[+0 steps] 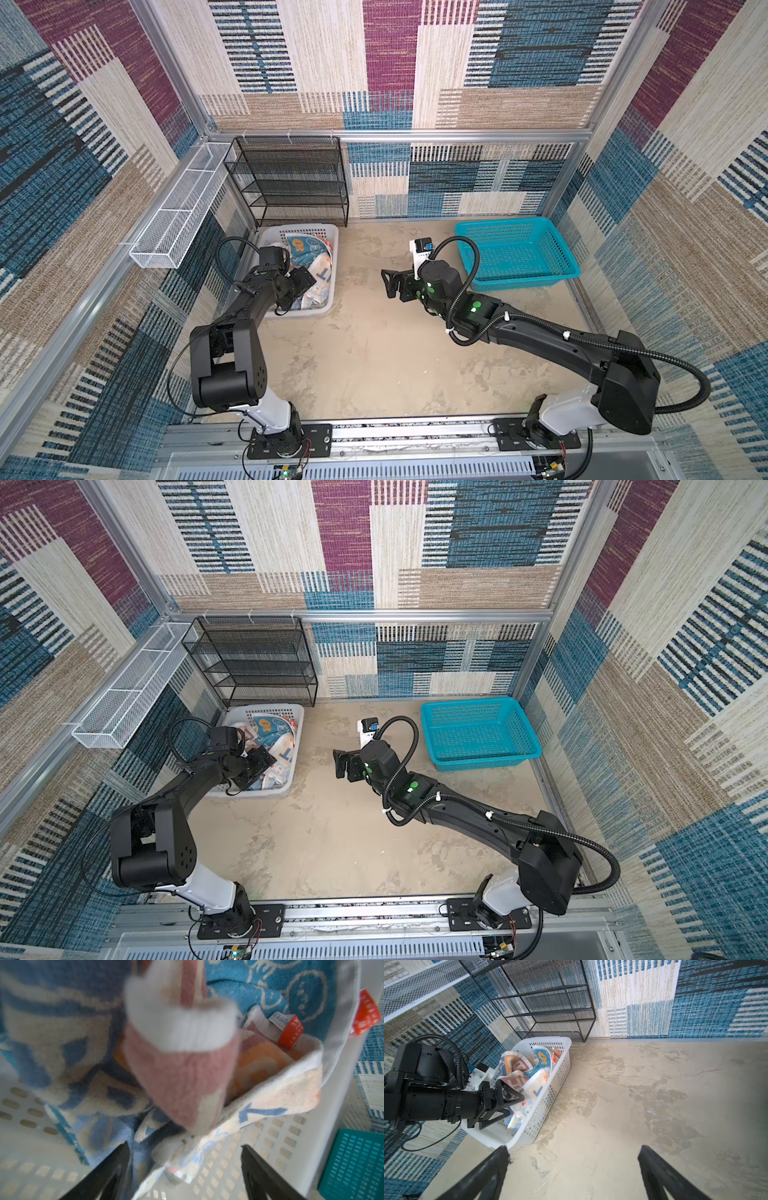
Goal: Fold and stack the towels
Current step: 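Grasp the cream RABBIT towel with the left gripper while the right gripper draws back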
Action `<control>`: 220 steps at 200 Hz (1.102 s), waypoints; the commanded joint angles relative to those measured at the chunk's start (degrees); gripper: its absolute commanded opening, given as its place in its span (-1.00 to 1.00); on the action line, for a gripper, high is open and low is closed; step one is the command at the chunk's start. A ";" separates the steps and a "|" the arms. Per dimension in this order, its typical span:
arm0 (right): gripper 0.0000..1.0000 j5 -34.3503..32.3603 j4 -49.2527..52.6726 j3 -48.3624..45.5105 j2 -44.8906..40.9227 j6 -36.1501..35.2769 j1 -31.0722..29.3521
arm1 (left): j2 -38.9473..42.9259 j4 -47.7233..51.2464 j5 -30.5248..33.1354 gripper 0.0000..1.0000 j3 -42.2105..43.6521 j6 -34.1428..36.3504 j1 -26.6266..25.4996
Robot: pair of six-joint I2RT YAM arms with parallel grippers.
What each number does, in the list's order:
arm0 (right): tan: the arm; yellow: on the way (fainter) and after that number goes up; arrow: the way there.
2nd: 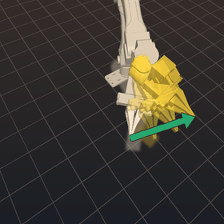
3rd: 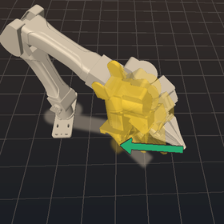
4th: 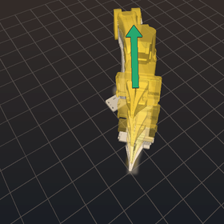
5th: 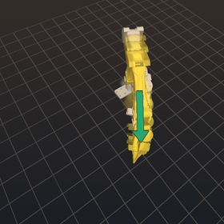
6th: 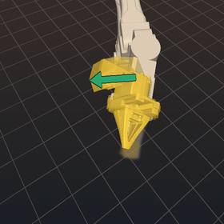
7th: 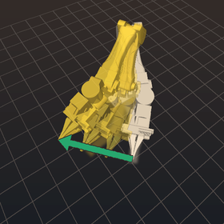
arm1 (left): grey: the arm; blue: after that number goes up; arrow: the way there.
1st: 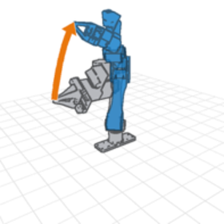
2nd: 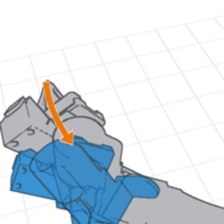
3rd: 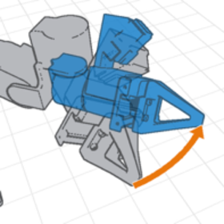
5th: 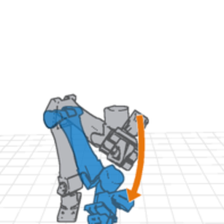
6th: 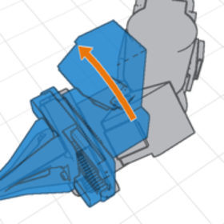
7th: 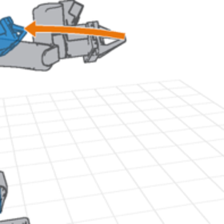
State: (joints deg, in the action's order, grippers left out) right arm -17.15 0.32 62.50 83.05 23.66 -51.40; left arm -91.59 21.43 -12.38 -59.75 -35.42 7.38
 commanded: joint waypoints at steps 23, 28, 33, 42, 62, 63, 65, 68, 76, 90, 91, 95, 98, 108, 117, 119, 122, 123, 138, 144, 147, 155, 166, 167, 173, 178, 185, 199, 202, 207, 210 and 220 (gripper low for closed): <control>0.98 0.16 -2.12 0.56 2.27 -1.96 -0.02 | -1.16 -7.88 -2.07 0.23 0.74 -2.00 0.01; 0.98 0.56 -2.12 0.79 2.65 -1.96 -0.02 | -1.25 -8.50 -2.37 0.15 0.85 -2.14 -0.02; 0.98 0.90 -2.03 1.10 3.00 -2.02 -0.02 | -1.33 -8.90 -2.78 0.08 0.92 -2.34 0.01; 0.98 1.48 -1.82 1.67 3.71 -1.96 0.00 | -1.23 -9.15 -2.92 0.01 0.86 -2.46 0.00; 0.99 1.61 -1.32 2.44 4.86 -2.04 -0.02 | -0.63 -10.13 -2.74 -0.09 1.67 -2.38 0.00; 0.99 1.64 -1.34 2.49 4.90 -2.08 -0.02 | -0.57 -10.16 -2.74 -0.10 1.70 -2.38 0.00; 0.98 1.60 -1.23 2.59 5.01 -1.98 0.00 | -0.60 -10.20 -2.69 -0.11 1.73 -2.26 0.01; 0.98 1.59 -1.22 2.67 5.14 -2.03 0.03 | -0.59 -10.20 -2.65 -0.14 1.74 -2.25 -0.03; 0.98 1.61 -1.11 2.93 5.49 -2.12 -0.01 | -0.53 -9.92 -2.65 -0.24 1.74 -2.15 -0.01; 0.98 2.03 -0.94 3.50 6.14 -2.08 -0.02 | 0.00 -10.14 -2.91 -0.46 2.04 -2.30 0.00; 0.98 2.03 -0.93 3.55 6.19 -2.10 -0.02 | 0.05 -10.16 -2.91 -0.47 2.07 -2.33 -0.04; 0.99 2.27 -0.91 3.71 6.39 -2.11 -0.02 | 0.18 -10.18 -2.91 -0.52 2.07 -2.37 -0.10; 0.99 2.36 -0.82 3.91 6.54 -2.13 -0.02 | 0.40 -10.18 -2.91 -0.56 2.09 -2.37 -0.08; 0.98 2.77 -0.64 4.42 7.11 -2.04 -0.02 | 1.01 -9.95 -3.21 -0.79 2.01 -2.30 -0.10; 0.98 3.06 -0.32 4.88 7.62 -2.04 -0.02 | 1.32 -9.04 -3.35 -0.95 1.36 -2.10 -0.15; 0.98 3.10 -0.27 4.97 7.74 -1.97 -0.02 | 1.41 -8.62 -3.53 -0.97 1.10 -2.06 -0.03; 0.98 3.16 -0.23 5.07 7.91 -1.99 -0.02 | 1.53 -8.07 -3.68 -1.00 0.73 -1.97 -0.02; 0.99 3.26 -0.23 5.12 7.96 -2.01 0.02 | 1.51 -7.90 -3.73 -1.00 0.58 -1.91 -0.05; 0.99 3.44 0.39 5.61 8.50 -2.44 0.01 | 2.06 -5.83 -4.30 -1.00 -1.08 -1.13 -0.08; 0.99 3.29 0.69 5.84 8.62 -2.64 0.00 | 2.49 -5.43 -4.64 -1.00 -1.48 -1.01 -0.09; 0.98 3.24 0.81 5.87 8.69 -2.72 -0.02 | 2.80 -5.13 -4.74 -1.00 -1.70 -0.84 -0.08; 0.99 3.19 1.00 5.92 8.71 -2.88 -0.02 | 3.30 -4.26 -4.92 -1.00 -2.38 -0.55 -0.10; 0.98 3.21 1.29 6.22 8.71 -3.04 -0.02 | 4.19 -2.70 -5.01 -1.00 -3.52 0.08 -0.19; 0.98 3.15 1.32 6.27 8.67 -3.07 -0.02 | 4.30 -2.57 -5.01 -1.00 -3.62 0.13 -0.18; 0.98 3.29 1.58 6.30 8.63 -3.08 -0.02 | 4.83 -1.76 -5.27 -1.00 -4.34 0.60 -0.25; 0.98 3.47 1.69 6.40 8.49 -3.06 -0.02 | 5.39 -0.96 -5.37 -1.00 -5.10 1.02 -0.29; 0.98 3.69 1.70 6.41 8.29 -3.14 -0.02 | 6.28 0.19 -5.45 -1.00 -6.24 1.70 -0.52; 0.98 3.85 1.70 6.32 7.55 -3.15 -0.06 | 8.32 1.58 -6.29 -1.00 -8.41 2.88 -1.18; 0.98 3.84 1.65 6.32 7.40 -3.18 0.02 | 8.84 1.64 -6.49 -1.00 -8.94 3.11 -1.56; 0.98 3.81 1.69 6.23 7.03 -3.12 0.07 | 9.69 2.16 -6.35 -1.00 -9.96 3.53 -2.19; 0.98 3.79 1.69 6.23 6.83 -3.19 0.07 | 10.21 2.61 -6.15 -1.00 -10.66 3.93 -2.83; 0.98 3.79 1.72 6.29 6.12 -3.34 0.23 | 11.92 3.97 -5.08 -1.00 -13.14 5.26 -5.00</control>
State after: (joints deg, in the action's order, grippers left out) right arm -13.82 2.39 68.38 90.78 20.73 -51.37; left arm -82.94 21.93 -17.06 -68.60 -34.33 5.39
